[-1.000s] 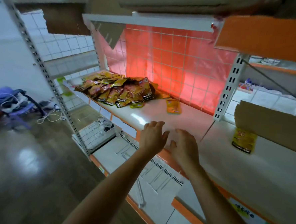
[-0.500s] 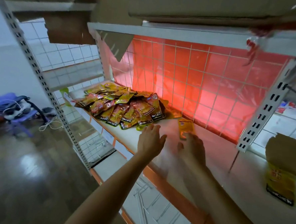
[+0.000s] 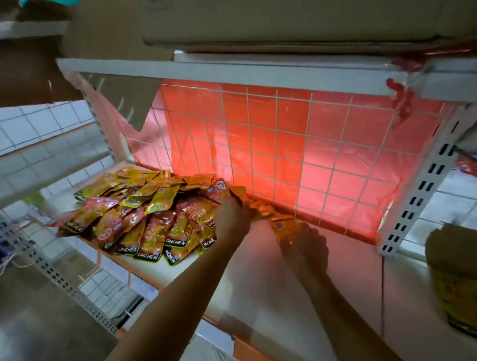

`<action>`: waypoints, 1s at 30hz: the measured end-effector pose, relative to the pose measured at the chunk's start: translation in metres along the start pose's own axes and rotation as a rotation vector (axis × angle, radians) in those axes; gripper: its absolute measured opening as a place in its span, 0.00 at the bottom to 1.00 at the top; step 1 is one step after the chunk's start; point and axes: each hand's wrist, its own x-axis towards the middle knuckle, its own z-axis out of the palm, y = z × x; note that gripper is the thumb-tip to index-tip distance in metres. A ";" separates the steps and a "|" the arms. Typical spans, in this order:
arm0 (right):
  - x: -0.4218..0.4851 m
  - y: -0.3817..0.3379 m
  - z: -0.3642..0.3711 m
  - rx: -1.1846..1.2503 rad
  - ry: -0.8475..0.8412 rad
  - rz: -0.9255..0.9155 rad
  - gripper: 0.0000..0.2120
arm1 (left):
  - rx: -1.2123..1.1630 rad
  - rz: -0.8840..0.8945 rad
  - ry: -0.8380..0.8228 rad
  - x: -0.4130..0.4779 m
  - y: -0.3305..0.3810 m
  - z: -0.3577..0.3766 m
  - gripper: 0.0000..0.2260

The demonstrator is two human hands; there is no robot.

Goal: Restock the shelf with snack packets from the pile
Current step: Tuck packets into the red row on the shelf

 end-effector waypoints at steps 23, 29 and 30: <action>-0.034 0.041 -0.022 0.772 0.102 0.298 0.07 | -0.312 0.280 -0.182 -0.044 -0.004 0.032 0.12; -0.056 0.071 -0.033 1.000 0.233 0.336 0.09 | -0.419 0.415 -0.304 -0.067 -0.002 0.045 0.14; -0.060 0.076 -0.035 1.025 0.257 0.354 0.10 | -0.430 0.422 -0.298 -0.070 0.002 0.047 0.13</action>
